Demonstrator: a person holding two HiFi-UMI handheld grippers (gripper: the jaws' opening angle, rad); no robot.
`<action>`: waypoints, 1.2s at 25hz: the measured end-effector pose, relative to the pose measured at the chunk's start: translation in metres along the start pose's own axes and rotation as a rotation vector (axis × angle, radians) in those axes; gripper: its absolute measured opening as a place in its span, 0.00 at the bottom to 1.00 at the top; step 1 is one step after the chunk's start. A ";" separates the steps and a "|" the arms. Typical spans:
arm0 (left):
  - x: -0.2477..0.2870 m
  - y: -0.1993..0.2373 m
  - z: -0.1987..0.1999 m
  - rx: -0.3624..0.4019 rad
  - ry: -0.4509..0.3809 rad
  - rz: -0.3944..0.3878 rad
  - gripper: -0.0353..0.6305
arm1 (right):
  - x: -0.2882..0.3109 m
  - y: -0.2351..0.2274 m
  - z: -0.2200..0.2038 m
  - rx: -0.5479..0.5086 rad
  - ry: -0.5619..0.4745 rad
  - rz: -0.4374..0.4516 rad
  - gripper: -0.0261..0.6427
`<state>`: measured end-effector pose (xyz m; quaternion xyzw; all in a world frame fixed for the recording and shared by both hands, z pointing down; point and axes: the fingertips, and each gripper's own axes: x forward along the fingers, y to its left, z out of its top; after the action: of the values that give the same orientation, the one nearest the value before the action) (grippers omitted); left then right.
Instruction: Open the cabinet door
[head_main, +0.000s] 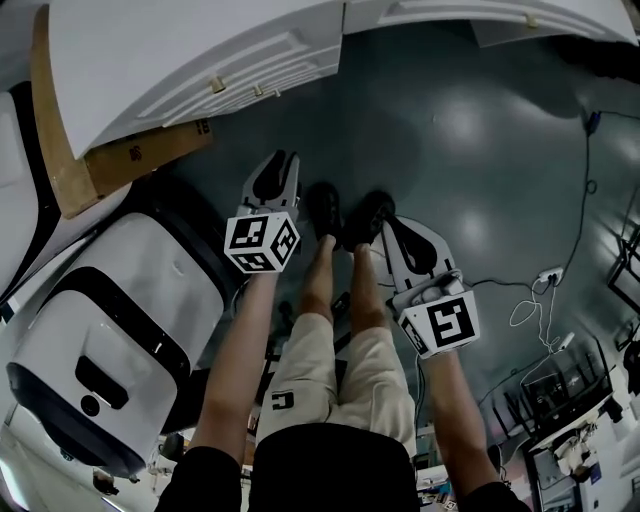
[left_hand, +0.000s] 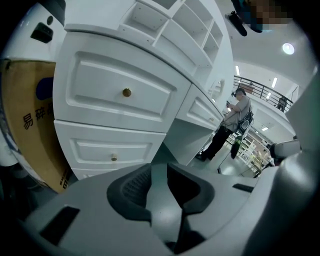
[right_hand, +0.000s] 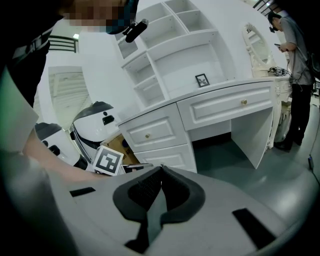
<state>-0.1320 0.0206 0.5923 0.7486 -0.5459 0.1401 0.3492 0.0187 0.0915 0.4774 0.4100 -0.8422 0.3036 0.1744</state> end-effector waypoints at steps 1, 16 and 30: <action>0.005 0.004 -0.001 -0.006 0.001 0.007 0.21 | 0.001 -0.001 -0.002 -0.001 0.005 0.003 0.07; 0.077 0.062 -0.005 0.012 0.028 0.088 0.27 | 0.029 -0.018 0.003 -0.009 0.016 0.002 0.06; 0.121 0.118 -0.014 -0.006 0.077 0.201 0.28 | 0.048 -0.022 -0.009 -0.002 0.039 0.012 0.07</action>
<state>-0.1935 -0.0756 0.7174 0.6830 -0.6049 0.2016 0.3563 0.0075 0.0586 0.5180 0.3986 -0.8414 0.3119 0.1893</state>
